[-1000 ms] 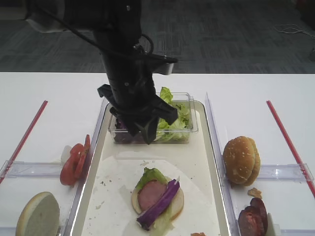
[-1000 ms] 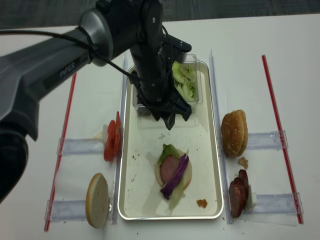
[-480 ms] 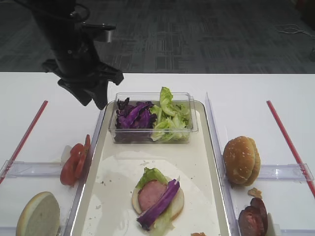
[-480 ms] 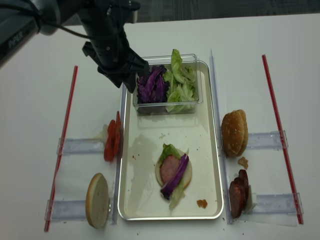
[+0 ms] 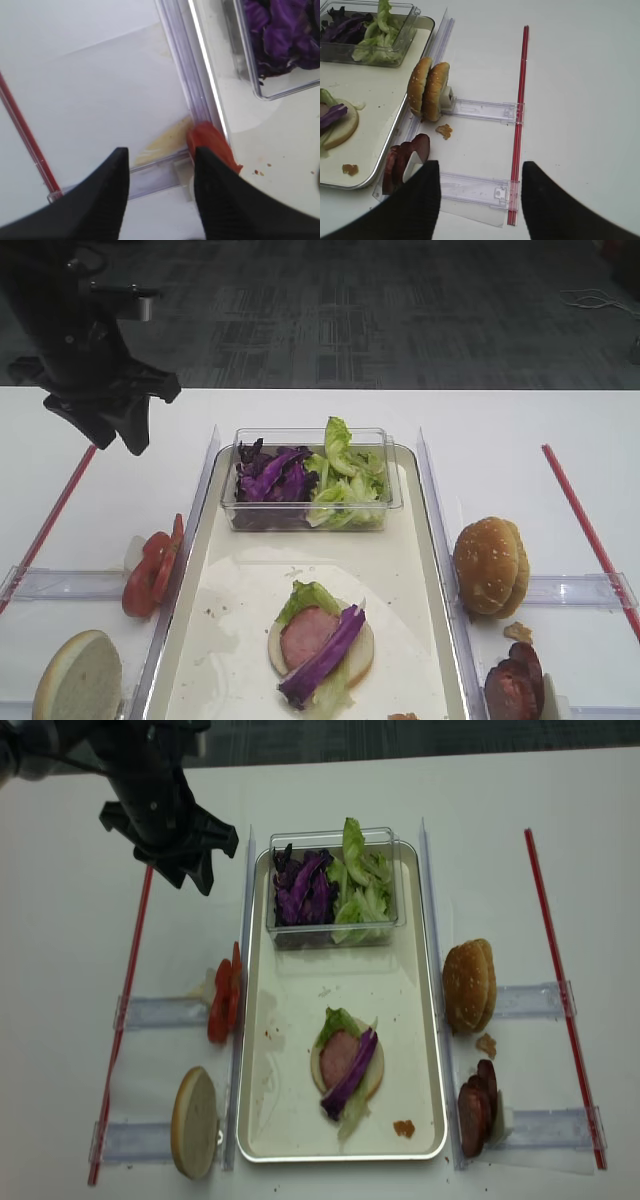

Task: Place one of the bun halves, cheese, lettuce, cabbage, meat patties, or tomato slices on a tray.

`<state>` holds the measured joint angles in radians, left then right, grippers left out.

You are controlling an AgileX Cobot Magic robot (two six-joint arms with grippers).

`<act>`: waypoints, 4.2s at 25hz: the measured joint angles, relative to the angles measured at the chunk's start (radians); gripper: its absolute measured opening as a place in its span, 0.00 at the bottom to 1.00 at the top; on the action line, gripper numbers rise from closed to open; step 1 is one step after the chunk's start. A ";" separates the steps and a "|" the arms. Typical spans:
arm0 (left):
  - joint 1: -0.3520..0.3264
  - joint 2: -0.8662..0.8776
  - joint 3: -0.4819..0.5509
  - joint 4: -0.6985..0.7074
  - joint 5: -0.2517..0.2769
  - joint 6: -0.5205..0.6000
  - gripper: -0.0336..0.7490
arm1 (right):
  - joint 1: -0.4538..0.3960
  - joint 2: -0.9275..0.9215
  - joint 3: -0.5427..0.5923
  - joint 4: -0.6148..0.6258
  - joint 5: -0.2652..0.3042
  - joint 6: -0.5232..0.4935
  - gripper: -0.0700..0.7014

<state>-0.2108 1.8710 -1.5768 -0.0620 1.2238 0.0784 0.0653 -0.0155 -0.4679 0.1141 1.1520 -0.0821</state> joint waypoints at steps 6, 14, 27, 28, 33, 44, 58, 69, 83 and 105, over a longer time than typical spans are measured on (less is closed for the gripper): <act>0.058 -0.033 0.000 0.000 0.000 0.000 0.42 | 0.000 0.000 0.000 0.000 0.000 0.000 0.60; 0.089 -0.074 0.003 0.002 0.004 -0.006 0.42 | 0.000 0.000 0.000 0.000 0.000 0.000 0.60; 0.089 -0.240 0.180 0.024 0.005 0.000 0.54 | 0.000 0.000 0.000 0.000 0.000 0.000 0.60; 0.089 -0.257 0.193 0.024 0.006 0.000 0.55 | 0.000 0.000 0.000 0.000 0.000 0.000 0.60; 0.089 -0.341 0.265 0.026 0.006 0.000 0.55 | 0.000 0.000 0.000 0.000 0.000 0.000 0.60; 0.089 -0.553 0.496 0.026 0.008 -0.019 0.55 | 0.000 0.000 0.000 -0.002 0.000 0.000 0.60; 0.091 -0.792 0.709 0.026 0.008 -0.042 0.55 | 0.000 0.000 0.000 -0.002 0.000 0.000 0.60; 0.091 -0.966 0.824 0.026 0.010 -0.044 0.55 | 0.000 0.000 0.000 -0.002 0.000 0.000 0.60; 0.091 -1.178 0.980 0.024 0.017 -0.045 0.55 | 0.000 0.000 0.000 -0.002 0.000 0.000 0.60; 0.091 -1.382 1.088 0.021 -0.061 -0.045 0.55 | 0.000 0.000 0.000 -0.002 0.000 0.000 0.60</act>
<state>-0.1197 0.4889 -0.4892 -0.0407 1.1632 0.0339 0.0653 -0.0155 -0.4679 0.1123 1.1520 -0.0821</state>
